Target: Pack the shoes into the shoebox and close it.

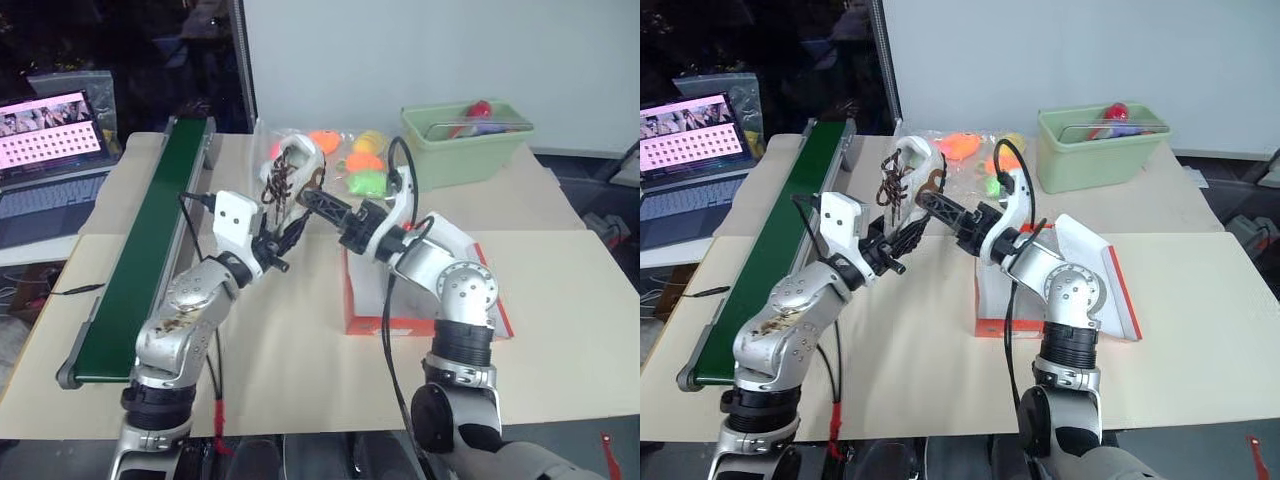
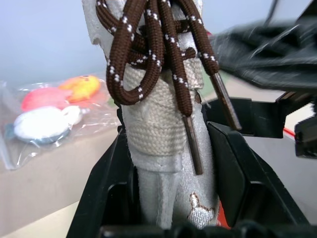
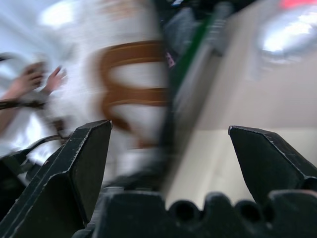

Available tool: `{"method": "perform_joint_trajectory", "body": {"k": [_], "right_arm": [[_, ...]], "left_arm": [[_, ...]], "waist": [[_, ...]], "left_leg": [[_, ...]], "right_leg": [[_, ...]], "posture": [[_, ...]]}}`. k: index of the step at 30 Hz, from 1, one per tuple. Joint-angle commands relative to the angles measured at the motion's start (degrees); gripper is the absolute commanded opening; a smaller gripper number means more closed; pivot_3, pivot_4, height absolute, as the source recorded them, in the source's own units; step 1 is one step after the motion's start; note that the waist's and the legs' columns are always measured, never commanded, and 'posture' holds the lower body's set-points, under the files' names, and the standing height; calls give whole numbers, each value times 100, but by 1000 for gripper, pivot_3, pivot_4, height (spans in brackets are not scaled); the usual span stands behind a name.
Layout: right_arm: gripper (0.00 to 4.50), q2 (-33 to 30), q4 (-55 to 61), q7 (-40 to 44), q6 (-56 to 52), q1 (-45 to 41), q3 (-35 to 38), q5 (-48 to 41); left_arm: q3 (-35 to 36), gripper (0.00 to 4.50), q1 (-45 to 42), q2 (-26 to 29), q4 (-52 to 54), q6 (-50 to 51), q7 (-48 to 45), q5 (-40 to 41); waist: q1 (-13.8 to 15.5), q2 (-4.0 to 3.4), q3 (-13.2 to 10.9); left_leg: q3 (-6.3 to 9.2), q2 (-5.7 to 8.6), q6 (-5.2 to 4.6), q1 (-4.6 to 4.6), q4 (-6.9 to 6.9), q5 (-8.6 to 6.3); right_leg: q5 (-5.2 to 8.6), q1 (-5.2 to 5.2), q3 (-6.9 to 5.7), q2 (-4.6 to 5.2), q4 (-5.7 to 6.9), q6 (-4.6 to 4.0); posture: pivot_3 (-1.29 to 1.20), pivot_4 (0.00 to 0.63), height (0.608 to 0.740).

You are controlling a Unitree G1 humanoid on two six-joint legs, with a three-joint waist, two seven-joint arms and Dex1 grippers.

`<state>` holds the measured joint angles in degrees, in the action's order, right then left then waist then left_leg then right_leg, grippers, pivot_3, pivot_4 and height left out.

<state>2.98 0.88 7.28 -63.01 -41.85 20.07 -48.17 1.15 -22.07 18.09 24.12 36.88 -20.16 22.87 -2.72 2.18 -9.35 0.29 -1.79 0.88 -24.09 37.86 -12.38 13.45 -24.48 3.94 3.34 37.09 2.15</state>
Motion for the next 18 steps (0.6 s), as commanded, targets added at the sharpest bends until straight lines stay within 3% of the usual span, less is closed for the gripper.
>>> {"method": "perform_joint_trajectory", "body": {"k": [1,18], "right_arm": [[4500,17,104,-94,-68,-97,-122,-150],[4500,542,151,-349,159,-250,-340,-499]], "left_arm": [[-50,1855,-112,70,294,17,-151,117],[-175,1855,-309,-45,97,157,-291,158]], "waist": [[-11,0,0],[7,-1,-1]], "left_leg": [[0,0,0,2,0,0],[1,-2,0,1,0,0]], "right_leg": [[0,2,0,-1,-2,0],[2,2,0,-6,-10,2]], "posture": [[0,150,729],[0,150,729]]}}
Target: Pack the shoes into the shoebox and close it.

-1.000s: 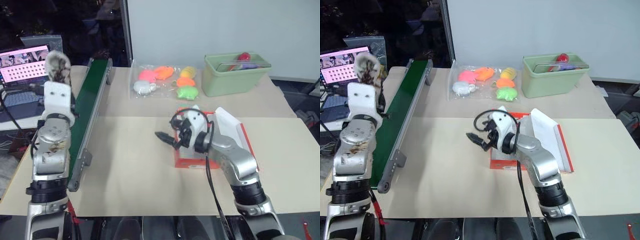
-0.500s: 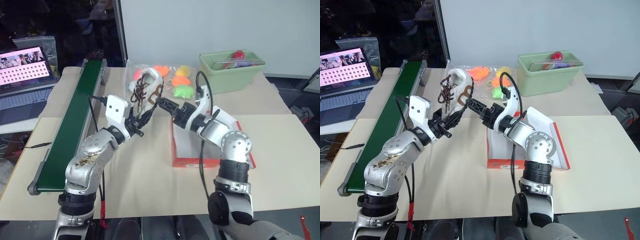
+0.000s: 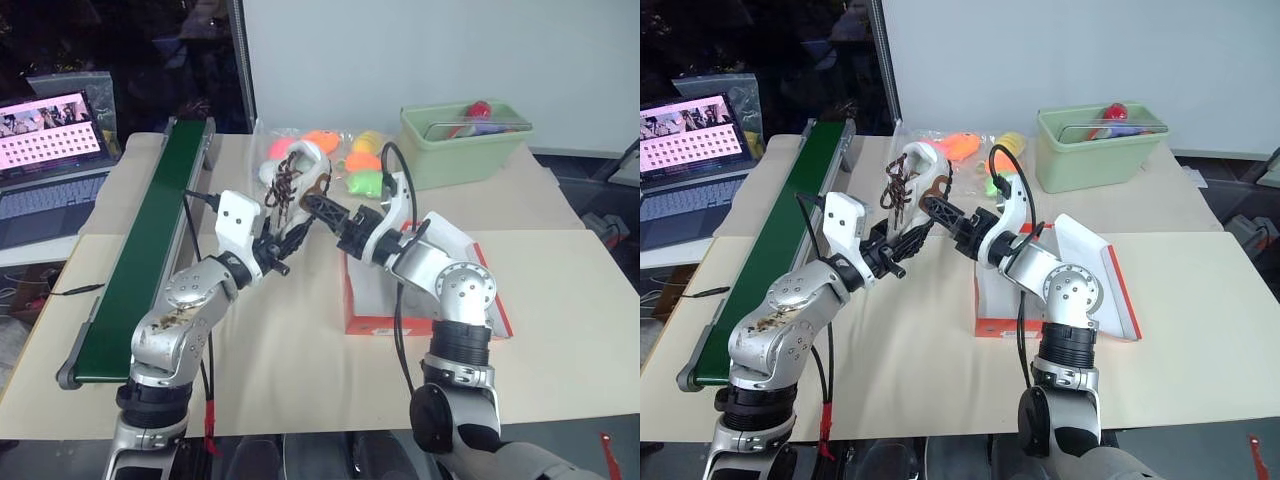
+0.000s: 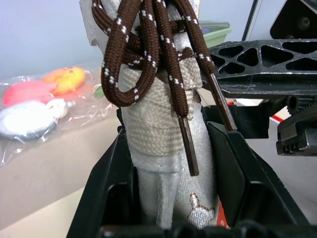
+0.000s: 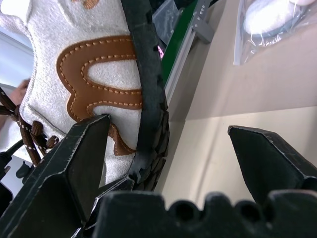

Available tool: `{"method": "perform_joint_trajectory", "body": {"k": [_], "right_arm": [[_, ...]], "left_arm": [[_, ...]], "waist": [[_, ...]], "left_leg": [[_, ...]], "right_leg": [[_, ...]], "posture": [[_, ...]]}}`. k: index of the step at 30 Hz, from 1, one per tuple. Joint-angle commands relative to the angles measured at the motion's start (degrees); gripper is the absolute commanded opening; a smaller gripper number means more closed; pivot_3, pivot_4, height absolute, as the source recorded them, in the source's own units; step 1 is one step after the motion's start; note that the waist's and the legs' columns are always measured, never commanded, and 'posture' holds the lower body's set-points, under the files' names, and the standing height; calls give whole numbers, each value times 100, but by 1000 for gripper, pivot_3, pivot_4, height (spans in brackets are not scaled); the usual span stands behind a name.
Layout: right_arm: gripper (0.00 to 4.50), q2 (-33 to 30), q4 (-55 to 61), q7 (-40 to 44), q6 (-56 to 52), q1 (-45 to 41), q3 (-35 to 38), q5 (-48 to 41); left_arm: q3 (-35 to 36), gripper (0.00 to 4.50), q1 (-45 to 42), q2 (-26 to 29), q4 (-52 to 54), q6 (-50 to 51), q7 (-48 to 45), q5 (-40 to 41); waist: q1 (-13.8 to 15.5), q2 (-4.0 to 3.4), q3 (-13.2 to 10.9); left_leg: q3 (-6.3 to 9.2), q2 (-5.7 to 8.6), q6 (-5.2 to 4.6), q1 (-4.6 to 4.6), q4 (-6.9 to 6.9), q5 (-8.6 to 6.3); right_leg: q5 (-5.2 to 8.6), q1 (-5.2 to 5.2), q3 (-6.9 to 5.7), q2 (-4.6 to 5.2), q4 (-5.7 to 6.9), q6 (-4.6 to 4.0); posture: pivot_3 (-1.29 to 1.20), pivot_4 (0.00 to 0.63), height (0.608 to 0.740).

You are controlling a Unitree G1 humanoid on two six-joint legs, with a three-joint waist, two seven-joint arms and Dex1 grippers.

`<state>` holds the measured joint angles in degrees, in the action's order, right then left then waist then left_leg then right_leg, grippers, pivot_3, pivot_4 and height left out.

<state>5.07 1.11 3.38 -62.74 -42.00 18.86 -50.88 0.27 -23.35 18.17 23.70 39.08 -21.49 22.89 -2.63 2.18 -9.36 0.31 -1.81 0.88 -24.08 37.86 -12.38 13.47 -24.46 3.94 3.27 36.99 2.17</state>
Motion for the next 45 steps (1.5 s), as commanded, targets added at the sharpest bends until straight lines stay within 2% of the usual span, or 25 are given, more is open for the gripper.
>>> {"method": "perform_joint_trajectory", "body": {"k": [1,4,5,7,9,11,13,16,18,27,28,29,32,36,39,45], "right_arm": [[4500,341,123,42,152,-234,-226,-246],[4500,375,134,41,208,-201,-267,-283],[3994,389,147,33,221,-187,-278,-291],[3502,416,191,11,244,-154,-309,-326],[2771,427,223,-4,280,-137,-360,-381],[1869,444,259,-25,312,-124,-408,-474],[1541,462,285,-33,328,-127,-440,-564],[563,468,318,15,300,-137,-474,-722],[215,483,399,69,226,-121,-494,-936],[169,570,402,-57,412,-176,-396,-1399],[168,573,392,-105,461,-178,-378,-1436],[168,570,371,-140,511,-185,-364,-1464],[168,544,231,-375,907,-242,-242,-1313],[168,297,-137,-800,1668,-390,24,-884],[168,-158,-425,-939,2027,-562,174,-603],[168,-1518,-798,-715,1653,-1122,230,-225]], "left_arm": [[-77,1855,-194,-56,132,-63,-159,160],[-71,1855,-212,-52,146,-53,-170,168],[-69,1841,-206,-54,159,-47,-172,175],[-78,1841,-181,-49,193,-40,-174,174],[-87,1841,-167,-42,201,-36,-181,167],[-85,1841,-151,-41,221,-19,-179,167],[-75,1841,-144,-40,232,0,-178,172],[-67,1841,-143,-36,229,12,-194,174],[-62,1841,-139,-38,246,26,-207,178],[-118,1841,-113,16,241,-108,-343,113],[-175,2577,-119,63,263,-122,-372,70],[-234,2785,-131,108,265,-128,-396,26],[-267,3915,-123,139,237,-187,-411,-2],[-233,3915,-82,168,238,-287,-412,-45],[-248,3915,-18,188,269,-318,-429,-60],[-286,3915,128,202,275,-379,-504,-94]], "waist": [[-1,0,0],[2,0,0],[2,0,0],[1,0,0],[2,0,0],[5,0,0],[6,0,0],[1,0,0],[2,0,0],[4,-1,-1],[3,-1,-1],[-1,-1,-1],[4,-1,-1],[5,-1,-1],[7,-2,-2],[33,-14,-9]], "left_leg": [[0,0,0,0,0,0],[0,0,0,-1,0,0],[0,0,0,-1,0,0],[0,0,0,-1,0,0],[0,0,0,-1,0,0],[0,0,0,-1,0,0],[0,0,0,-1,0,0],[0,0,0,-1,0,0],[0,0,0,-2,0,0],[0,0,0,-1,0,0],[0,0,0,-1,0,0],[0,0,0,-2,0,0],[0,-1,0,-2,0,0],[0,0,0,-1,0,0],[0,1,0,-2,0,0],[-1,1,0,-13,-1,0]], "right_leg": [[0,0,0,0,0,0],[0,0,0,0,1,0],[0,0,0,1,1,0],[0,0,0,1,2,0],[0,0,0,0,1,0],[0,0,0,0,0,0],[0,0,0,1,0,0],[0,0,0,0,0,0],[0,-1,0,0,0,0],[0,0,0,0,-5,0],[0,0,0,0,-13,0],[0,0,0,0,-19,0],[0,-1,0,0,-19,0],[0,1,0,1,-20,1],[0,0,0,1,-20,0],[0,-3,0,3,-12,1]], "posture": [[0,150,729],[0,150,729],[0,150,729],[0,150,729],[0,150,729],[0,150,729],[0,150,729],[0,150,729],[0,150,729],[0,150,729],[0,150,729],[0,150,729],[0,150,729],[0,150,729],[0,150,729],[0,150,729]]}}
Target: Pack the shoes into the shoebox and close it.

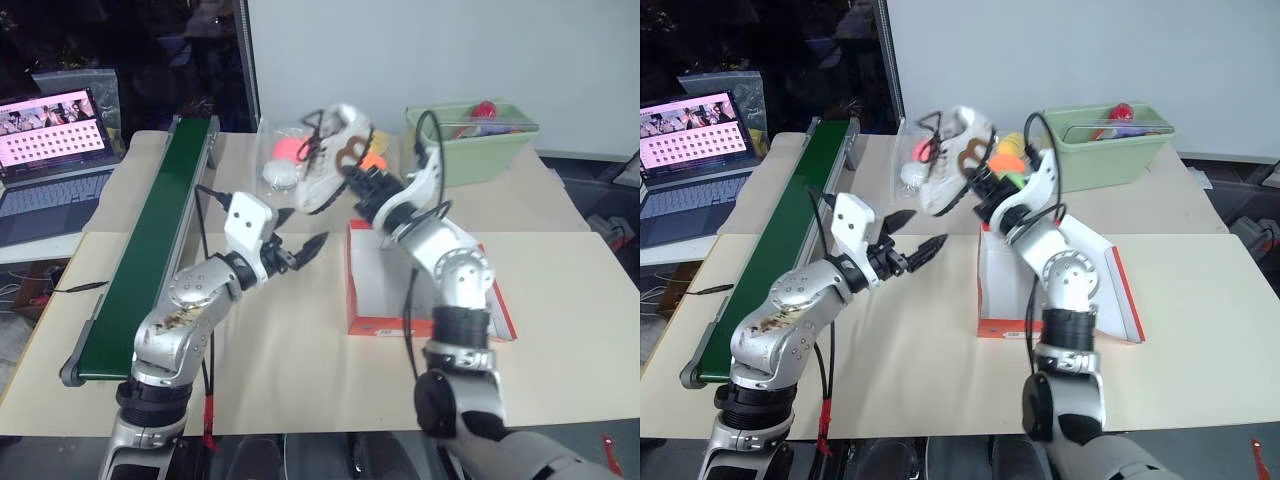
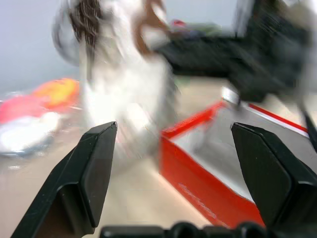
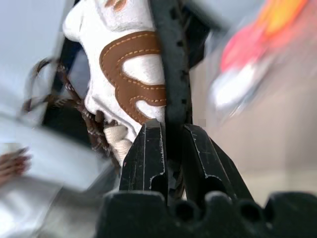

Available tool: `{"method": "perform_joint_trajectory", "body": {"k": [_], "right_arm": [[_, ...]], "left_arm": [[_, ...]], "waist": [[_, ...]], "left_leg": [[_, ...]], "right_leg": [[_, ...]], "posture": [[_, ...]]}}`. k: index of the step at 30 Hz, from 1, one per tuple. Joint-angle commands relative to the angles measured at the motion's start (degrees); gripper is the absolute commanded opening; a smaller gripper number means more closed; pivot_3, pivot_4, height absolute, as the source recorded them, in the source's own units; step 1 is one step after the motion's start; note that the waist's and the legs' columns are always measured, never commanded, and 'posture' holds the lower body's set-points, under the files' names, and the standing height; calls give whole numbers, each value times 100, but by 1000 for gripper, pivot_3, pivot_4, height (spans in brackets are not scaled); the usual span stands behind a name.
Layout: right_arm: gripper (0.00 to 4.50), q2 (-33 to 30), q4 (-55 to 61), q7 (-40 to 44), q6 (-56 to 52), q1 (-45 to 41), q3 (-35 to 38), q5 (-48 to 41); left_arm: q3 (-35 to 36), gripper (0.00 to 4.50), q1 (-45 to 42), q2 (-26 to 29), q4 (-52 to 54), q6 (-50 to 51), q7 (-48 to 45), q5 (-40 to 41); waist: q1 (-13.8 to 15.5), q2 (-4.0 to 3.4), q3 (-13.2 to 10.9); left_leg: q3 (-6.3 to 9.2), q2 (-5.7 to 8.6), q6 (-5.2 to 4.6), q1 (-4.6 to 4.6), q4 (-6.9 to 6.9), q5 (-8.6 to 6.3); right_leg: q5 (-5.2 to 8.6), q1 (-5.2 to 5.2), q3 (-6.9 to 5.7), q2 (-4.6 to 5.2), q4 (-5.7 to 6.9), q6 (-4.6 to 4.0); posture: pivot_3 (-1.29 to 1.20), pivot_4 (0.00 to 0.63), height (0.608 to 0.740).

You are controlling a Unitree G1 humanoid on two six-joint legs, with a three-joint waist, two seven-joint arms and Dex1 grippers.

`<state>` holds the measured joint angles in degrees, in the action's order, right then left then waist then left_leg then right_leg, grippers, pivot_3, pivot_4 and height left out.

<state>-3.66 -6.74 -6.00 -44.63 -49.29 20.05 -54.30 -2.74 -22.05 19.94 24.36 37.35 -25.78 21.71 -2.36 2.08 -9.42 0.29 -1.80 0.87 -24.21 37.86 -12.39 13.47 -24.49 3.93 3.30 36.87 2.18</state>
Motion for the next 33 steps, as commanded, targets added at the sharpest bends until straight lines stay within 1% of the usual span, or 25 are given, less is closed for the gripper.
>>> {"method": "perform_joint_trajectory", "body": {"k": [1,3,6,8,10,12,14,18,21,24,29,33], "right_arm": [[168,-921,-54,309,-347,-472,38,164],[168,-1480,-76,567,-840,-640,-179,226],[168,-2664,-340,1136,-2304,-1123,-801,362],[168,-3128,-624,1437,-3024,-1395,-1025,372],[168,-3242,-1463,1442,-3911,-1909,-643,247],[168,-3411,-1893,1593,-4607,-2113,-799,288],[168,-3574,-2127,1699,-4787,-2143,-1038,241],[168,-3922,-2719,1834,-4787,-2069,-1819,-246],[168,-4186,-2731,1957,-4787,-1724,-2439,-389],[168,-4328,-2650,2043,-4787,-1427,-2822,-500],[168,-4302,-2563,2061,-4787,-1211,-3007,-469],[168,-4041,-2604,1992,-4787,-1129,-2819,-182]], "left_arm": [[11,3915,10,24,196,-221,-86,14],[15,3915,25,26,161,-245,-108,8],[-171,3915,94,178,30,-486,-334,-167],[-317,3915,156,224,29,-666,-480,-239],[-392,3915,286,180,-8,-1192,-637,-323],[-506,3915,457,208,-80,-1637,-851,-429],[-631,3915,549,277,-111,-1858,-977,-555],[-753,3915,649,427,-177,-2162,-1318,-610],[-813,3915,649,475,-226,-2283,-1458,-645],[-809,3915,604,464,-268,-2307,-1492,-658],[-819,3915,579,423,-196,-2262,-1441,-681],[-835,3915,602,415,-92,-2196,-1393,-677]], "waist": [[10,-7,-5],[2,-11,-7],[-31,-33,-21],[-28,-42,-25],[-37,-43,-26],[-31,-43,-26],[-7,-43,-26],[13,-43,-27],[29,-43,-27],[30,-43,-27],[-26,-46,-28],[-20,-46,-28]], "left_leg": [[0,1,0,-3,0,0],[-1,1,-2,-2,0,-1],[-7,0,-2,1,0,-1],[-13,5,-3,4,-4,0],[-12,-2,-4,10,-9,-1],[-18,-3,-6,10,-7,-2],[-17,-3,-6,10,-7,-2],[-17,3,-6,4,-2,-2],[-16,4,-6,1,-1,-2],[-15,4,-8,-1,-1,-3],[-16,2,-8,3,1,-3],[-15,0,-8,5,1,-3]], "right_leg": [[0,0,-1,1,-1,0],[0,0,0,0,-10,0],[0,0,5,0,-15,0],[1,-4,12,1,-19,-1],[5,-1,10,-6,-21,-7],[5,0,17,-6,-20,-8],[6,2,15,-6,-22,-8],[5,1,13,0,-27,-7],[6,1,13,0,-30,-5],[6,2,9,1,-35,-3],[6,0,14,-2,-23,-2],[6,1,14,-4,-21,-2]], "posture": [[0,150,729],[0,150,729],[0,150,729],[0,150,729],[0,150,729],[0,150,729],[0,150,729],[0,150,729],[0,150,729],[0,150,729],[0,150,729],[0,150,729]]}}
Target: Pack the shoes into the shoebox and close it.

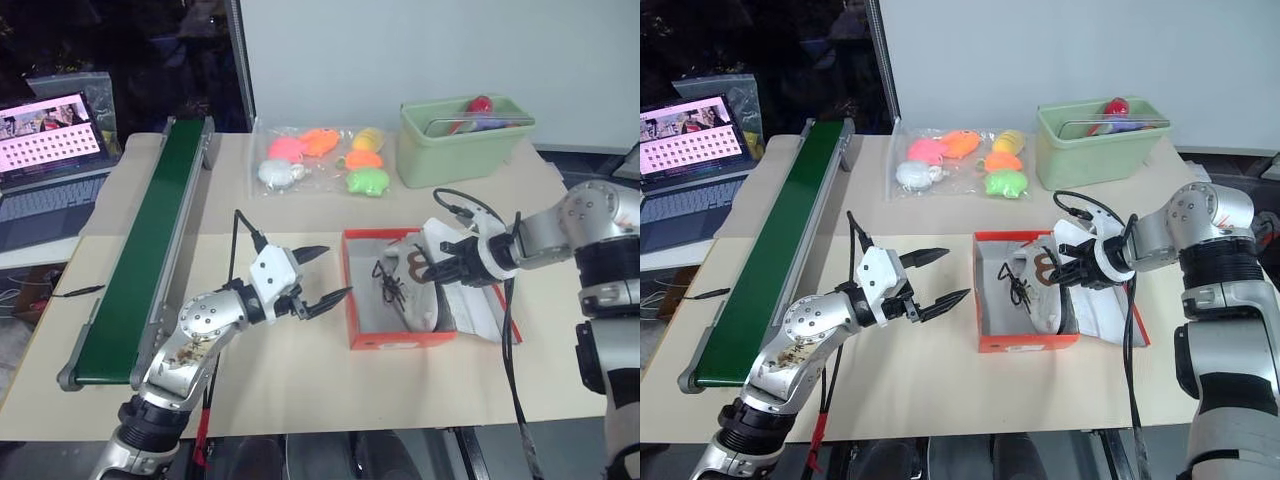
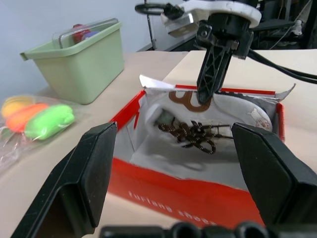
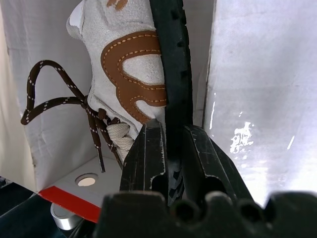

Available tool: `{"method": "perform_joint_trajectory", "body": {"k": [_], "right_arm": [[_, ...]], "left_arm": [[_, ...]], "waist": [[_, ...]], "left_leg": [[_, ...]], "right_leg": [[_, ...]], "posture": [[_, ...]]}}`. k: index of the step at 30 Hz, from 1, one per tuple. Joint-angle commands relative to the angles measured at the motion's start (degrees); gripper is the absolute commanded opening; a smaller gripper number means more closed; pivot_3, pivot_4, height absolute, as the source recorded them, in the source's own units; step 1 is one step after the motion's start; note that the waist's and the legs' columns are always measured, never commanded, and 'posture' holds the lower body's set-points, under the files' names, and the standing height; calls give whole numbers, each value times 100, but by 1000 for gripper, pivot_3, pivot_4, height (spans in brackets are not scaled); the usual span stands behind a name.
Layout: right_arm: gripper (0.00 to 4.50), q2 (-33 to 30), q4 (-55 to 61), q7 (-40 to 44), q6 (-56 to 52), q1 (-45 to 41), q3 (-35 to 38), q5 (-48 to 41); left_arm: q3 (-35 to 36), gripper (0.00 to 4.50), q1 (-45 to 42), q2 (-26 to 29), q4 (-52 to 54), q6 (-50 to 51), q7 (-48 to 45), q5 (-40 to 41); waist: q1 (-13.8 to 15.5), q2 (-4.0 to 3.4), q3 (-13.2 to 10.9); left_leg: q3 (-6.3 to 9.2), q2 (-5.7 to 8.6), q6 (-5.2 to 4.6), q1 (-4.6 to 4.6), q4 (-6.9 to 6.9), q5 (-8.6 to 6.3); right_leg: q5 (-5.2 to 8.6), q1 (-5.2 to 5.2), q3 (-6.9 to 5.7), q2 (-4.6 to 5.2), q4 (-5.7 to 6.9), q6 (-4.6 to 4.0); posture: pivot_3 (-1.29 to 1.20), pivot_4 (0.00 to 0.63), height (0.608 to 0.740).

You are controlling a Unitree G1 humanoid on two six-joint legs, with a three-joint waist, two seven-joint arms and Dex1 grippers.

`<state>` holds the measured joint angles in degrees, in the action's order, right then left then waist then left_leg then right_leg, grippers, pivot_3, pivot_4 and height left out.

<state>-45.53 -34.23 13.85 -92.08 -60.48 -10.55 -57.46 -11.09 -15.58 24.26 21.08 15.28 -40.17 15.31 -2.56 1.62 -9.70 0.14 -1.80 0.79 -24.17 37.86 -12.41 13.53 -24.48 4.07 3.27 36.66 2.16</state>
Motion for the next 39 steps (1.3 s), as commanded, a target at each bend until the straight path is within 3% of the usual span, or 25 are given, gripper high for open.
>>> {"method": "perform_joint_trajectory", "body": {"k": [1,6,8,15,21,26,29,33,36,39], "right_arm": [[168,212,137,-7,-42,0,293,209],[168,477,279,20,-42,130,476,599],[1090,590,316,9,-42,151,640,764],[3413,826,476,109,-42,-24,849,1216],[3413,782,934,396,268,-211,761,1676],[3413,528,1743,901,753,-432,458,2021],[3413,385,2194,1088,1197,-419,406,2276],[3413,229,3117,1286,2706,-119,254,2956],[3413,655,4044,1359,3505,288,642,2854],[3413,1614,5380,1606,4389,1115,895,2285]], "left_arm": [[-1,3915,-41,-16,249,18,55,-37],[1,3915,-19,10,340,79,114,-61],[2,3954,-12,18,366,107,131,-74],[69,3954,-28,41,375,153,103,-60],[135,3954,-109,64,283,135,72,-62],[531,3954,-150,-23,-32,95,578,-259],[1106,3954,-465,-330,-341,337,1357,-228],[2029,3954,-965,-613,-655,755,2493,-214],[2534,3954,-1076,-558,-869,1129,3074,-296],[2842,3954,-809,-240,-943,1465,3338,-527]], "waist": [[-2,0,0],[23,0,0],[25,0,0],[23,0,0],[21,-1,0],[10,-2,0],[22,-2,0],[32,-1,0],[-1,0,1],[-42,4,4]], "left_leg": [[0,1,0,0,0,0],[1,1,0,-2,1,0],[1,2,0,-2,2,0],[1,2,0,-1,2,0],[2,2,0,-1,2,0],[2,0,0,1,2,0],[3,1,0,0,2,0],[6,2,0,-2,8,0],[9,1,0,-6,7,-1],[11,-3,-1,-4,4,-1]], "right_leg": [[0,1,0,1,-1,0],[0,0,-1,1,-1,1],[0,0,-1,2,-1,1],[0,1,-2,2,1,1],[0,1,-2,1,2,1],[0,-2,-2,0,4,1],[0,-1,-3,2,3,1],[-1,-1,-6,4,5,3],[-1,-3,-7,5,5,5],[-2,-5,-6,1,35,5]], "posture": [[0,150,729],[0,150,729],[0,150,729],[0,150,729],[0,150,729],[0,150,729],[0,150,729],[0,150,729],[0,150,729],[0,150,729]]}}
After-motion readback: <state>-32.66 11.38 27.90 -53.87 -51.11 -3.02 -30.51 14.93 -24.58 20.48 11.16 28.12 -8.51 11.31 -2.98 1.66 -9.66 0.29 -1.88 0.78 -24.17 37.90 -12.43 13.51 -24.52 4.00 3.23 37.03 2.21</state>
